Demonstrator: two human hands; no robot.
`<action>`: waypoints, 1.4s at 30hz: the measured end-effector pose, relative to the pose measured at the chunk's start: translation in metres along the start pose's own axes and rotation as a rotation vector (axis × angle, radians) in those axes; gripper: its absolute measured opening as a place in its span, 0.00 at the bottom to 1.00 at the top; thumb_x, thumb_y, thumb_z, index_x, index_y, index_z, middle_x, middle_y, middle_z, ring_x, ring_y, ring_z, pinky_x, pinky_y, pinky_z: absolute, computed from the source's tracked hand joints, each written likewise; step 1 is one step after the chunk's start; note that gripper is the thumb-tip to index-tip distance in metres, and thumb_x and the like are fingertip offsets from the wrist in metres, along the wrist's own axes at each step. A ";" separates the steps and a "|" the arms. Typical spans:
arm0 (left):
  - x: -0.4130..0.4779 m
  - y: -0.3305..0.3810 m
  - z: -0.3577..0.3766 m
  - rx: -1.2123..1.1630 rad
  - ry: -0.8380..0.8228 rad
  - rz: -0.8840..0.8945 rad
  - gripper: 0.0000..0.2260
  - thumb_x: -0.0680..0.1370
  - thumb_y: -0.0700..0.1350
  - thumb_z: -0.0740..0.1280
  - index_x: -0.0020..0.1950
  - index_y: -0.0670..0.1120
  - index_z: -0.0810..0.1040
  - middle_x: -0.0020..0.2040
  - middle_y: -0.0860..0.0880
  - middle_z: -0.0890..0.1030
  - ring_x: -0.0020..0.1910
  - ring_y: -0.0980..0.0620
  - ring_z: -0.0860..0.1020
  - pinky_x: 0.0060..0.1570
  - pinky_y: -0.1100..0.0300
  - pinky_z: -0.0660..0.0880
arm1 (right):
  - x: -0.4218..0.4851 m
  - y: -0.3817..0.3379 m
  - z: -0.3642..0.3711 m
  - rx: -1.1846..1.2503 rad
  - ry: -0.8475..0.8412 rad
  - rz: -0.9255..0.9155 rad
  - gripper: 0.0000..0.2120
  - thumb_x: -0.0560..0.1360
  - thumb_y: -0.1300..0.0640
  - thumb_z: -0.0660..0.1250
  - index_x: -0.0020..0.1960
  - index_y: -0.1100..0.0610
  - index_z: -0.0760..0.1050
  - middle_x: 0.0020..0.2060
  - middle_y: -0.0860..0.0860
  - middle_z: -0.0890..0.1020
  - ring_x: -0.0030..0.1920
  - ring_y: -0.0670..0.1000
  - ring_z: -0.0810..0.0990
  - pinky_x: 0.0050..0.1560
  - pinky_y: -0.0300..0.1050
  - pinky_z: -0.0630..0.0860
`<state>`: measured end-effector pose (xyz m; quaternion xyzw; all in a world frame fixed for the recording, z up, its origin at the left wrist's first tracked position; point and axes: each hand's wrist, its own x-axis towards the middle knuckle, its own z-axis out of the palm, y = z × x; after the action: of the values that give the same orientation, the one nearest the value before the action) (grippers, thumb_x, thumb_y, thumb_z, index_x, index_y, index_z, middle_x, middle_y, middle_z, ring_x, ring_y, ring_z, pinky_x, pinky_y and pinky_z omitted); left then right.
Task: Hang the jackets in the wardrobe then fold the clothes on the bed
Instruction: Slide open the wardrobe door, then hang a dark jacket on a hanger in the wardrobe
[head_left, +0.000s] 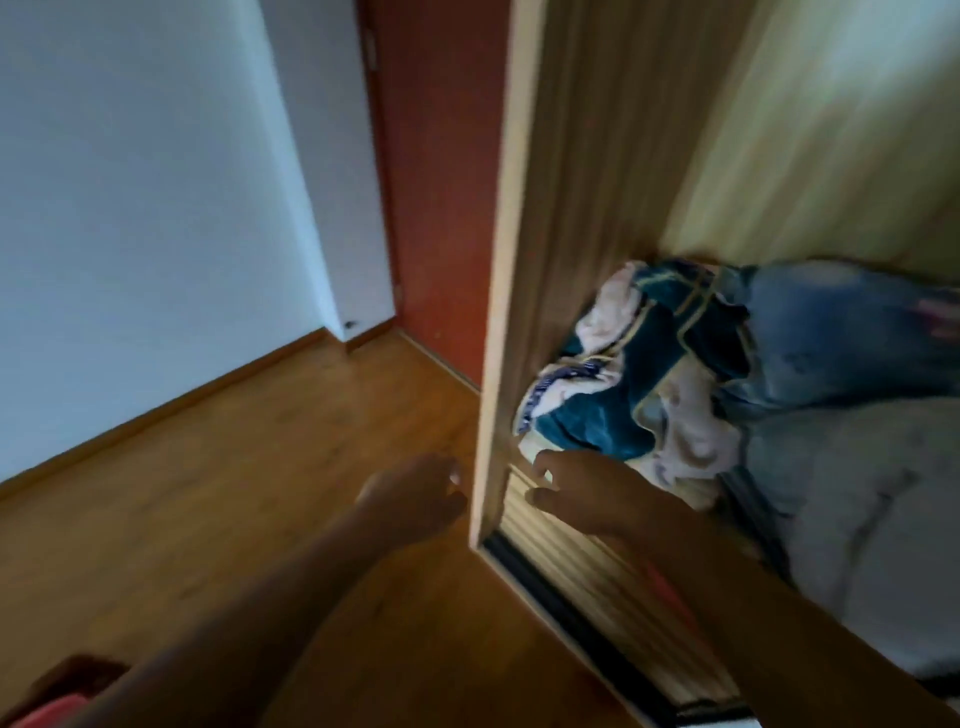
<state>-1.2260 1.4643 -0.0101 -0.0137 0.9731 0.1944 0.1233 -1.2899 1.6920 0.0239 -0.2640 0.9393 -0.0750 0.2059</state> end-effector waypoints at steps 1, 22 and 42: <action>-0.018 -0.023 -0.005 -0.011 0.015 -0.062 0.13 0.78 0.55 0.62 0.61 0.55 0.76 0.61 0.51 0.78 0.62 0.49 0.77 0.61 0.53 0.74 | 0.014 -0.025 0.002 -0.014 -0.026 -0.061 0.18 0.80 0.42 0.63 0.63 0.52 0.74 0.59 0.52 0.81 0.59 0.55 0.80 0.55 0.47 0.74; -0.458 -0.049 0.127 -0.434 0.503 -1.512 0.11 0.76 0.52 0.62 0.54 0.49 0.78 0.52 0.49 0.81 0.53 0.45 0.80 0.51 0.49 0.78 | -0.068 -0.427 0.201 -0.590 -0.560 -1.364 0.19 0.79 0.38 0.63 0.65 0.46 0.72 0.59 0.48 0.80 0.56 0.51 0.79 0.53 0.49 0.76; -0.599 0.015 0.227 -0.585 0.752 -1.824 0.17 0.77 0.56 0.62 0.63 0.54 0.76 0.58 0.52 0.79 0.58 0.51 0.78 0.59 0.53 0.75 | -0.235 -0.494 0.293 -0.809 -0.618 -1.678 0.17 0.77 0.38 0.64 0.61 0.47 0.74 0.56 0.48 0.81 0.55 0.52 0.80 0.56 0.51 0.78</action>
<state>-0.5931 1.5516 -0.0606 -0.8369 0.4827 0.2393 -0.0966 -0.7530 1.3868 -0.0364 -0.9045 0.3064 0.2031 0.2164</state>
